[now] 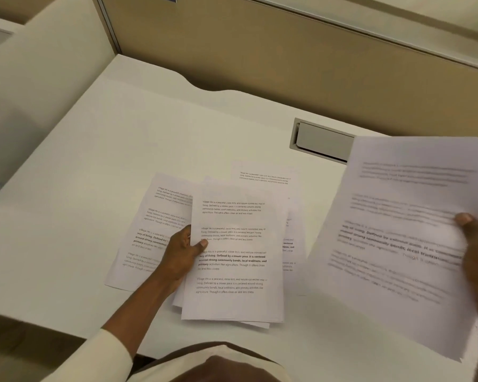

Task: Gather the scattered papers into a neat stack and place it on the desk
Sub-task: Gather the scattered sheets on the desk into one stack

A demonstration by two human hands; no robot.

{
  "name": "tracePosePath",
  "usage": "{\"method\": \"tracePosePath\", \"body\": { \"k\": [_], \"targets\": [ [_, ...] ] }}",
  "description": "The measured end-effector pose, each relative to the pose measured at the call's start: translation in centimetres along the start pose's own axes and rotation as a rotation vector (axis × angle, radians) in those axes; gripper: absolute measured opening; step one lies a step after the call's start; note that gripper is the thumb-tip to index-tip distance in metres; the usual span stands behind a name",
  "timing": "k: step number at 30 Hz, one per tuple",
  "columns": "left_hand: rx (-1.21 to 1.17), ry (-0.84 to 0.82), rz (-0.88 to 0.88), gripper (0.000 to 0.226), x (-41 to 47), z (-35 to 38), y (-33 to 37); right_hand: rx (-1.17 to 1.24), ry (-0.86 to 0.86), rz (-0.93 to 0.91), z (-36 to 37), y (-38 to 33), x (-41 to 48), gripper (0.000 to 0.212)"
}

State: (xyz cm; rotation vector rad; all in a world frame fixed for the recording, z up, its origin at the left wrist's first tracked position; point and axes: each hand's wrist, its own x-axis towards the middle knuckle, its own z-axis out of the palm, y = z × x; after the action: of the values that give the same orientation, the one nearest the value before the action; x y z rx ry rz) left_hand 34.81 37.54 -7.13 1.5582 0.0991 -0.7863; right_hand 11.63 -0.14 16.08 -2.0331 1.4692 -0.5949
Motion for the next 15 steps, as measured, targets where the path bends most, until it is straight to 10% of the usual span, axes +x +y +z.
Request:
{"method": "tracePosePath", "body": {
  "k": [3,8,15],
  "targets": [
    [0.062,0.007,-0.016,0.038,-0.3,0.6,0.0,0.087,-0.021,-0.07,1.2,-1.7,-1.1,0.017],
    [0.151,0.0,-0.043,0.027,-0.8,1.1,0.0,0.205,-0.396,-0.009,13.0,0.6,-6.6,0.022],
    [0.117,0.001,-0.084,0.041,-1.6,1.6,0.8,0.199,-0.429,0.091,21.9,3.2,-13.9,0.018]
  ]
}}
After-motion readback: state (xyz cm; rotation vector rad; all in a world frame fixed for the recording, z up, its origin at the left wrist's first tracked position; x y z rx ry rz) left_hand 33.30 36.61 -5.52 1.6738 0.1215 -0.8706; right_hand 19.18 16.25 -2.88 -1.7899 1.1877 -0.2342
